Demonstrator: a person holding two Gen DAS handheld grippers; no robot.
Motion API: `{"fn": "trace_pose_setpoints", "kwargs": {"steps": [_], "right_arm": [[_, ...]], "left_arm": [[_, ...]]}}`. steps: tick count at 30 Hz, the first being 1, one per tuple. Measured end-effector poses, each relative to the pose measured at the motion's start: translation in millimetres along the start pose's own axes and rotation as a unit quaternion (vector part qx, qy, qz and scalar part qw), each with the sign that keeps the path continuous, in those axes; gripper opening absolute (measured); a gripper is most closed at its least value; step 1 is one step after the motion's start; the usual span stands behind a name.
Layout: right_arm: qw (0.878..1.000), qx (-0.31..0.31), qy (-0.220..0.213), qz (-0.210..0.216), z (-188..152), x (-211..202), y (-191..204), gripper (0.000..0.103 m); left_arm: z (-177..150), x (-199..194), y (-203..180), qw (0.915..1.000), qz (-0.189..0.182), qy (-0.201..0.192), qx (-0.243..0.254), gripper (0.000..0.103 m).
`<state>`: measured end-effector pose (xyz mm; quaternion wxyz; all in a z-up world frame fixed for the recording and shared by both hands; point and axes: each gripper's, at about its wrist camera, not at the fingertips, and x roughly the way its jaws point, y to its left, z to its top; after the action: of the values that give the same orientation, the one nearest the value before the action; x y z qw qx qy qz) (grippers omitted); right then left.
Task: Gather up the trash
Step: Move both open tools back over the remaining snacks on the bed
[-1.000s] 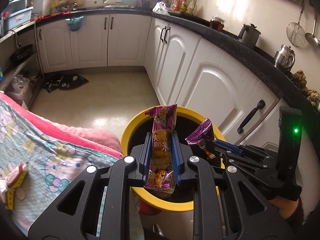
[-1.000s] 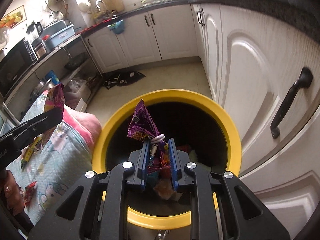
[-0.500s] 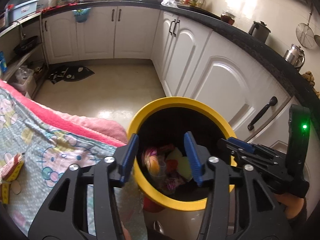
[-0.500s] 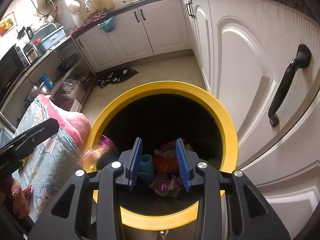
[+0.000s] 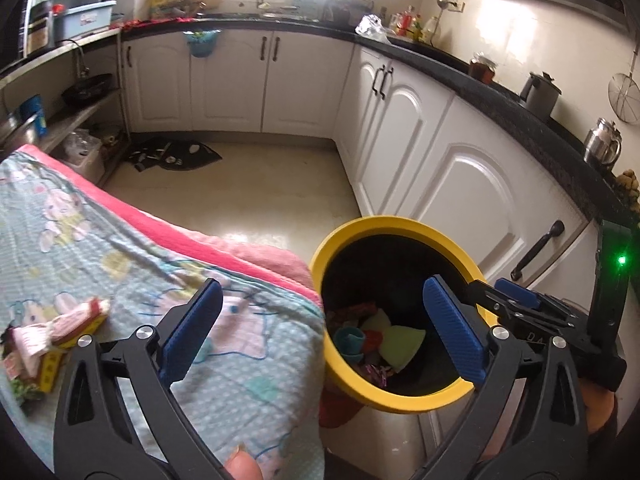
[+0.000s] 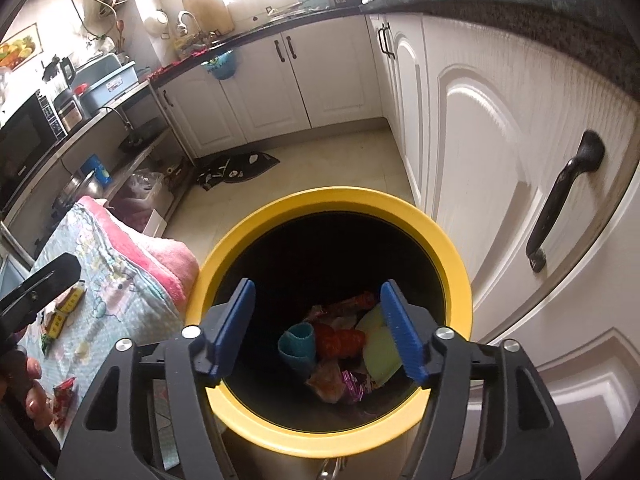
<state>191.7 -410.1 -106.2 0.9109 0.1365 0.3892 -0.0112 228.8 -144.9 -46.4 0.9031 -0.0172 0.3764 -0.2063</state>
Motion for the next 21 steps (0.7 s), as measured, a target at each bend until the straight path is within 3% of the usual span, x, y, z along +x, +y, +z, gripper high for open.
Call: {"fn": "trace_pose_setpoints", "kwargs": {"steps": [8,21], "right_arm": [[0.999,-0.028,-0.034,0.023,6.8,-27.3,27.4,0.073],[0.986,-0.102,-0.059,0.119,-0.2,-74.9,114.5,0.075]], "left_arm": [[-1.2,-39.9,31.9,0.9987,0.033,-0.03,-0.026,0.092],[-11.2,-114.6,100.9,0.9885,0.097,-0.084,-0.08,0.092]]}}
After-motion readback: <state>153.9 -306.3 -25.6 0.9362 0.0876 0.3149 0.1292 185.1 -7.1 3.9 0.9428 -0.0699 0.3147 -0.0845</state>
